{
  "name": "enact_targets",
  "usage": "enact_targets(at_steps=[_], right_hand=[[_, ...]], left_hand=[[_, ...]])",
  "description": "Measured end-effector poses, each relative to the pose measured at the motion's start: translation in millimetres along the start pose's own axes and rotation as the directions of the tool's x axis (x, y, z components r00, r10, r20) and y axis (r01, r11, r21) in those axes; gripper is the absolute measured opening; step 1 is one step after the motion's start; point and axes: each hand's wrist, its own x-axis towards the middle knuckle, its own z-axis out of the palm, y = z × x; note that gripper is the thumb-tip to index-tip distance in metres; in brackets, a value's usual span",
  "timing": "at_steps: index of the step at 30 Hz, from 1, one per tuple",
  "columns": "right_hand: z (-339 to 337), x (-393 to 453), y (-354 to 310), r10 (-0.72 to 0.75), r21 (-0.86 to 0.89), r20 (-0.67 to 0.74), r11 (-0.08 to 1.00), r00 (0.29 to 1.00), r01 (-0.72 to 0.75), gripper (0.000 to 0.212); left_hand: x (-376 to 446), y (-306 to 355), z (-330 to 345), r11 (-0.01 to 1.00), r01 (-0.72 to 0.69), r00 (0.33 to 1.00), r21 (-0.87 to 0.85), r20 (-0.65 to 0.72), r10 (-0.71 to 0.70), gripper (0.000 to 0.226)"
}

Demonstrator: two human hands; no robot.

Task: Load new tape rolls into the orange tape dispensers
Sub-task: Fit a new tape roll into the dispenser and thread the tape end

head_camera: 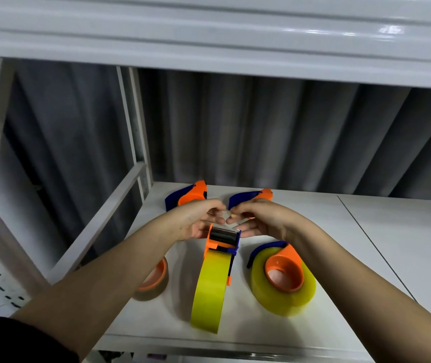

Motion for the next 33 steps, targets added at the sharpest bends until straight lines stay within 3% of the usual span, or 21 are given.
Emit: enact_targets(at_steps=[12,24,28,33], right_hand=[[10.2,16.8,25.5,0.146,0.102,-0.048,0.985,0.988,-0.141,0.01],[13.8,22.4,41.6,0.225,0.129,0.041,0.965,0.973,-0.229,0.015],[15.4,23.5,45.3,0.213,0.13,0.07,0.967,0.974,-0.221,0.017],[15.6,23.5,51.8,0.198,0.155,0.107,0.965,0.974,-0.213,0.023]], left_hand=[[9.5,-0.9,6.0,0.993,0.11,0.994,0.035,-0.008,-0.11,0.003],[13.2,0.3,7.9,0.989,0.134,0.991,0.069,0.02,-0.136,0.007],[15.0,-3.6,5.3,0.99,0.12,0.992,0.076,0.034,-0.123,0.026],[14.7,-5.9,1.7,0.992,0.126,0.991,0.009,0.046,-0.126,0.03]])
